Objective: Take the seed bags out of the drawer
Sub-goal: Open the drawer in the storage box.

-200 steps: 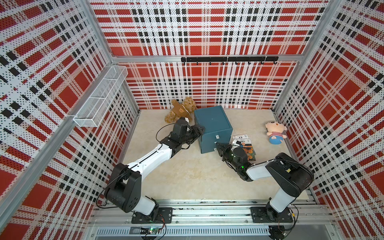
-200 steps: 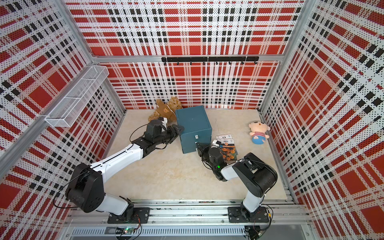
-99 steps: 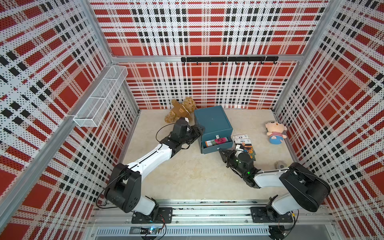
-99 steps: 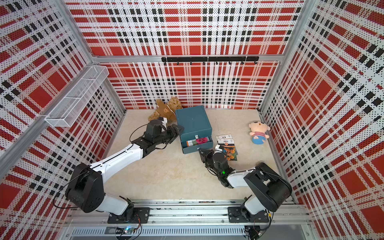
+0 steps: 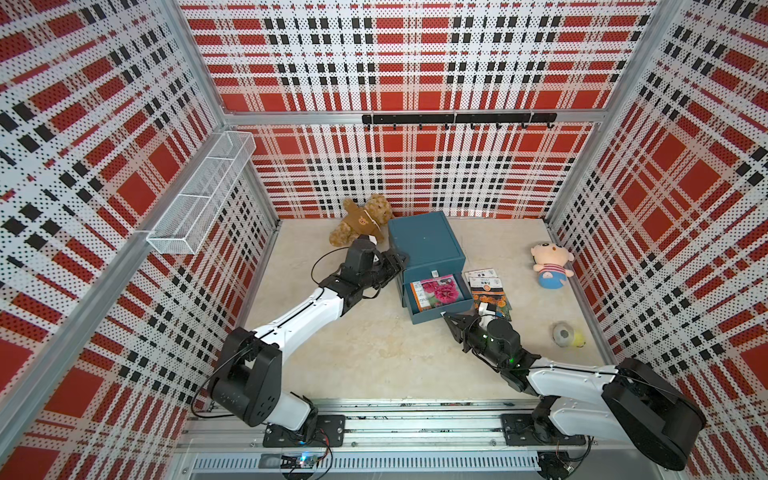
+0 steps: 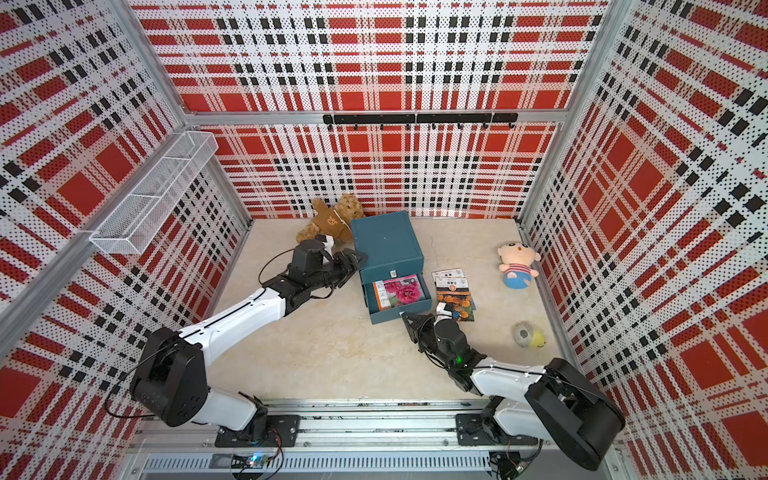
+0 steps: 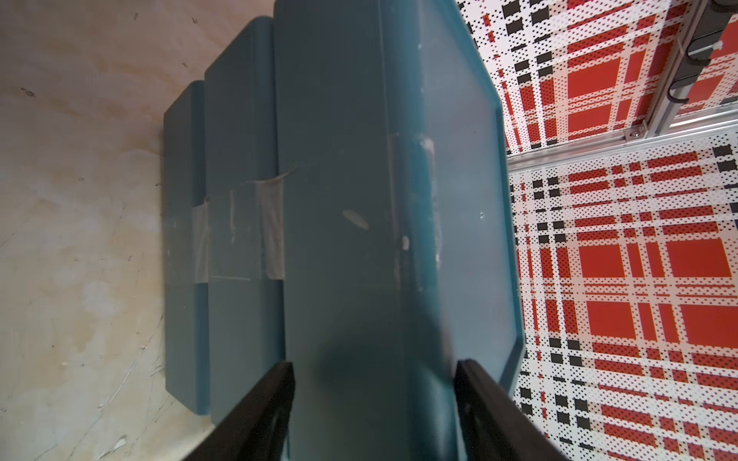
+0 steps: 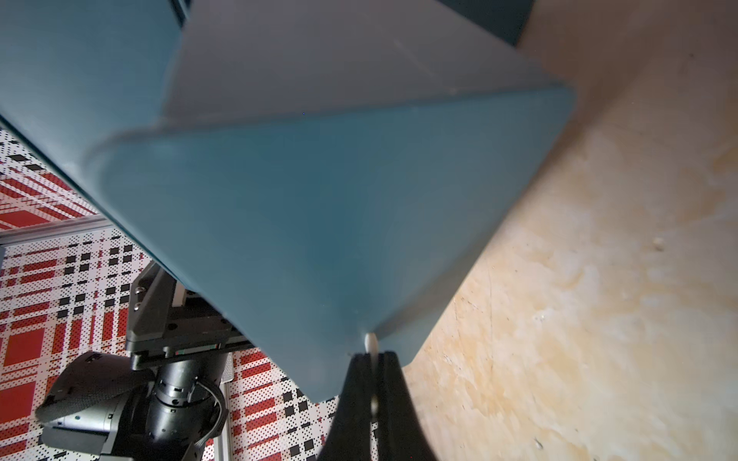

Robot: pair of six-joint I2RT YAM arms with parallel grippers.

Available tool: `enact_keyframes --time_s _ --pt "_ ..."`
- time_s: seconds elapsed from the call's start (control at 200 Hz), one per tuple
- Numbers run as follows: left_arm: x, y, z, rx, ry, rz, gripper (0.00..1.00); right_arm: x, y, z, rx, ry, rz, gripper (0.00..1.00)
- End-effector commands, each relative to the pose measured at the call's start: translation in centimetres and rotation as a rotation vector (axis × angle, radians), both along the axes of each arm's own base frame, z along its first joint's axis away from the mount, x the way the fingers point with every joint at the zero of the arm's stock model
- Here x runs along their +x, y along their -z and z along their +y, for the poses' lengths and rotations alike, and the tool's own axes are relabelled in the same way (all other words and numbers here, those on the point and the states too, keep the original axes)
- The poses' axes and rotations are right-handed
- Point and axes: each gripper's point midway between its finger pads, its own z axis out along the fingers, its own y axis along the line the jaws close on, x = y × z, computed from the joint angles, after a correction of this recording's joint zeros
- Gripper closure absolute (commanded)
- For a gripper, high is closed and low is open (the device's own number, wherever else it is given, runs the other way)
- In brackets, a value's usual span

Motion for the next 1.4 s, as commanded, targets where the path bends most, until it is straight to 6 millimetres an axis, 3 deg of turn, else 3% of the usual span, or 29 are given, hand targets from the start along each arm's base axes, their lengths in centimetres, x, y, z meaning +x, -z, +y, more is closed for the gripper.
enact_keyframes --time_s 0.0,0.471,0.661,0.862,1.002,1.087,1.278,1.398 --pt "-0.9 2.9 1.6 0.068 -0.035 0.085 0.32 -1.3 1.4 -0.3 -0.033 -0.013 0.050 1.00" --pt "-1.1 3.2 1.1 0.064 -0.022 0.090 0.32 -3.2 2.2 -1.9 -0.045 0.007 0.071 1.00" --pt "-1.2 3.0 1.0 0.059 -0.019 0.085 0.32 -3.0 2.1 -0.9 -0.054 -0.027 0.064 0.91" --pt "-1.2 2.8 0.9 0.056 -0.017 0.083 0.32 -2.4 2.2 0.8 -0.063 -0.078 0.067 0.92" --pt "-1.3 2.8 0.8 0.055 -0.015 0.085 0.32 -2.2 2.0 0.8 -0.066 -0.069 0.063 0.91" --pt "-1.3 2.8 0.9 0.055 -0.020 0.083 0.32 -2.4 1.9 0.1 -0.086 -0.052 0.068 0.81" --pt "-1.2 2.7 0.9 0.052 -0.025 0.080 0.32 -4.2 2.8 -2.2 -0.138 -0.038 0.110 0.43" --pt "-1.1 2.7 1.0 0.052 -0.029 0.077 0.32 -5.8 3.4 -4.1 -0.172 -0.020 0.149 0.29"
